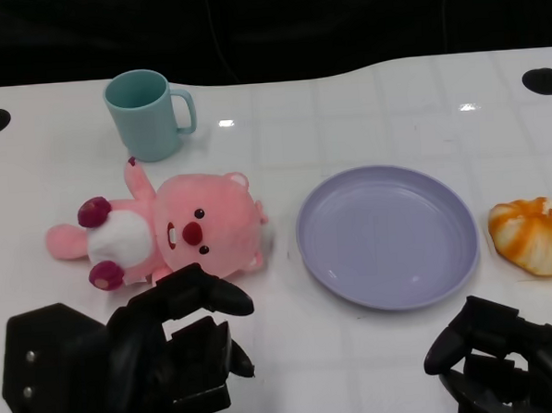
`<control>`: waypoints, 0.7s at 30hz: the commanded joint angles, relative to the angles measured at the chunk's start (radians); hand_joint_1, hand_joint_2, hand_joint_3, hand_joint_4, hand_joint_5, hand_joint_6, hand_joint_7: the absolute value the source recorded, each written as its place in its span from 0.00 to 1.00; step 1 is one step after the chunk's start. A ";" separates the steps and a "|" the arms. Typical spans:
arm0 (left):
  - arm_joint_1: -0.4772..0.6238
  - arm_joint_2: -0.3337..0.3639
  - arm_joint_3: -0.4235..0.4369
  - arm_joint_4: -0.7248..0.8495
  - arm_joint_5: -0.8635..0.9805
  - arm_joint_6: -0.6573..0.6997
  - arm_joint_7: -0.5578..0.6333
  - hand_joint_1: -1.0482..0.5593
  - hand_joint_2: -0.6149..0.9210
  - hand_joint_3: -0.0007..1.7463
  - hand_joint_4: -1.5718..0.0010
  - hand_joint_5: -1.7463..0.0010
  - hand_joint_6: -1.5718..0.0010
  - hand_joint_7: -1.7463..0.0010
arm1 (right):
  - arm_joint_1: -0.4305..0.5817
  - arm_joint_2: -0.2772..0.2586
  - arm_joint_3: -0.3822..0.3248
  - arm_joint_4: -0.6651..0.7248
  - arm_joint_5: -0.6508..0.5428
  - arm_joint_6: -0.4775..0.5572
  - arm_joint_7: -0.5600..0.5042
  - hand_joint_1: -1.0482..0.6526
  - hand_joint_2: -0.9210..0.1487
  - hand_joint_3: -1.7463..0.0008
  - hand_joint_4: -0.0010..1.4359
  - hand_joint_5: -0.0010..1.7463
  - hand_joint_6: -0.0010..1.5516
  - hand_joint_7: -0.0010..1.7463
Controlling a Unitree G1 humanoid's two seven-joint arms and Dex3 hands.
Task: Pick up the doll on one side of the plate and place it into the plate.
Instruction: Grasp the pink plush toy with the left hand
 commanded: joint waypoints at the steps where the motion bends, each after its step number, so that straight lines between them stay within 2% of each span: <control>1: -0.019 0.031 0.012 -0.031 0.016 -0.016 -0.007 0.54 0.72 0.63 0.65 0.22 0.62 0.46 | 0.001 -0.010 -0.012 -0.008 0.004 0.004 0.000 0.47 0.00 0.70 0.46 1.00 0.30 0.95; 3: -0.026 0.046 0.023 -0.044 0.016 -0.016 -0.013 0.52 0.76 0.55 0.67 0.27 0.63 0.56 | 0.002 -0.010 -0.011 -0.007 0.006 -0.001 0.003 0.47 0.00 0.69 0.45 1.00 0.29 0.95; 7: -0.044 0.063 0.042 -0.066 0.018 -0.013 -0.013 0.50 0.87 0.36 0.73 0.36 0.64 0.70 | 0.003 -0.014 -0.008 -0.015 -0.003 0.004 0.000 0.47 0.00 0.69 0.45 1.00 0.29 0.95; 11: -0.055 0.124 0.011 -0.051 0.151 -0.130 -0.014 0.47 0.98 0.16 0.74 0.42 0.63 0.80 | 0.005 -0.016 -0.009 -0.019 0.001 0.009 0.003 0.47 0.00 0.69 0.45 1.00 0.29 0.95; 21: -0.121 0.256 0.010 -0.010 0.380 -0.273 -0.029 0.34 1.00 0.07 0.90 0.51 0.75 0.92 | 0.005 -0.018 -0.008 -0.027 -0.001 0.016 0.005 0.47 0.00 0.69 0.45 1.00 0.29 0.95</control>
